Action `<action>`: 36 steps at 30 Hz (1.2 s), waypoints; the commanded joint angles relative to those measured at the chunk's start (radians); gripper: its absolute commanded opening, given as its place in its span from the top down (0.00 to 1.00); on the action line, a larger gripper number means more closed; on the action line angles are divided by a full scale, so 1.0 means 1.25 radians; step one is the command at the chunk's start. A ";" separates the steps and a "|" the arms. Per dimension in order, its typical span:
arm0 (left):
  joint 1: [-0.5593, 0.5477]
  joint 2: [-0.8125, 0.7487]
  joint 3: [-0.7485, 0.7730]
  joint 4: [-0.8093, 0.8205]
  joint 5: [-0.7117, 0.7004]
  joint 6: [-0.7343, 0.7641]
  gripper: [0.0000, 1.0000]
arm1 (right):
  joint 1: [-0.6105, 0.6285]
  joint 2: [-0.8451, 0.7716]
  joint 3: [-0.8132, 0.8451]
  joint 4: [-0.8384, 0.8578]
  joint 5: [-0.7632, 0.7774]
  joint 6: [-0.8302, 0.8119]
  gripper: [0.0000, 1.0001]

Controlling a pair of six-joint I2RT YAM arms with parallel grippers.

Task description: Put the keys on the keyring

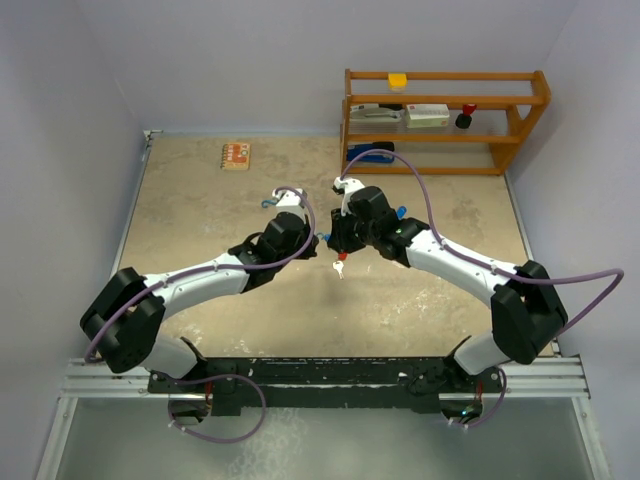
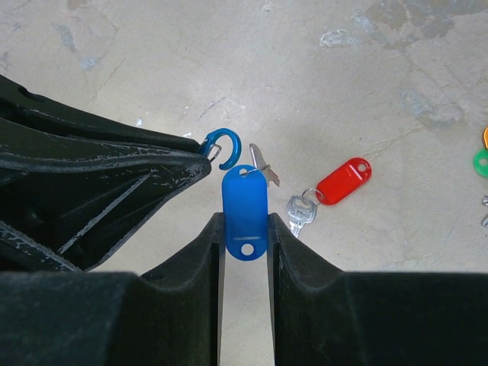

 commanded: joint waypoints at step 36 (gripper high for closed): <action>-0.016 0.021 0.037 0.067 -0.016 -0.018 1.00 | 0.000 0.002 0.031 0.028 0.001 0.015 0.77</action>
